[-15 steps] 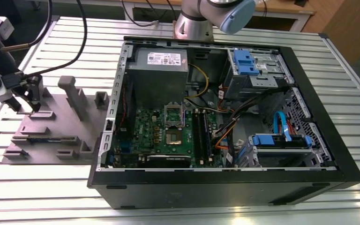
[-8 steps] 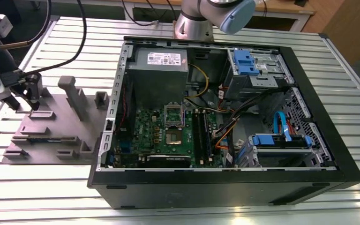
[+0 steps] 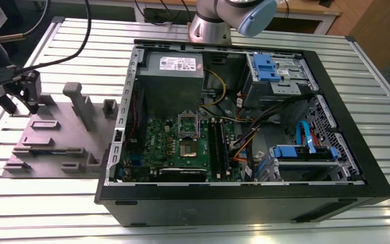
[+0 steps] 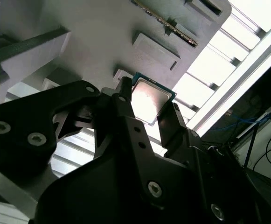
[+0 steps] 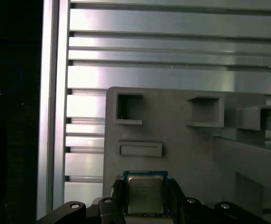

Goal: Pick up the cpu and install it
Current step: 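Pick up the cpu and move it towards the insertion slot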

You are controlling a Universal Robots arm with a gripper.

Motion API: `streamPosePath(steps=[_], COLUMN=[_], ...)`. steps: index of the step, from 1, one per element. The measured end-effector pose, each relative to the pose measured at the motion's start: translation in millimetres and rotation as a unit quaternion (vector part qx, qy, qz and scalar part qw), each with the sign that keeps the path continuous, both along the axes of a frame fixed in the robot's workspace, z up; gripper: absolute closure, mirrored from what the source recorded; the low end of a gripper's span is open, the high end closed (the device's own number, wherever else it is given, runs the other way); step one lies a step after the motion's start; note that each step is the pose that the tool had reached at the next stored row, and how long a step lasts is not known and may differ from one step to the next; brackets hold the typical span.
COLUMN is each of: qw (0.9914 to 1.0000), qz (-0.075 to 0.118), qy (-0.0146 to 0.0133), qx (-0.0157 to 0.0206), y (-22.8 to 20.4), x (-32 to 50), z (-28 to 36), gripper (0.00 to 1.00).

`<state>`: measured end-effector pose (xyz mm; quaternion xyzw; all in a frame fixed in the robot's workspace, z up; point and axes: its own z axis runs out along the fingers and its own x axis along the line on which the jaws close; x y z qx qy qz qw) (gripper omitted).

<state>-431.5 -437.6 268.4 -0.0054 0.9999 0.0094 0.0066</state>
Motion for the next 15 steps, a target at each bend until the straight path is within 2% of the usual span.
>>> streamPosePath(steps=[5, 9, 11, 15], qw=[1.0, 1.0, 1.0, 1.0], qz=[0.0, 0.0, 0.0, 0.0], qy=[0.0, -0.0001, 0.0001, -0.0001], qx=[0.0006, 0.0008, 0.0006, 0.0008], y=[0.0, 0.0, 0.0, 0.0], x=[0.0, 0.0, 0.0, 0.0], z=[16.0, 17.0, 20.5, 34.5], gripper=[0.53, 0.53, 0.53, 0.53])
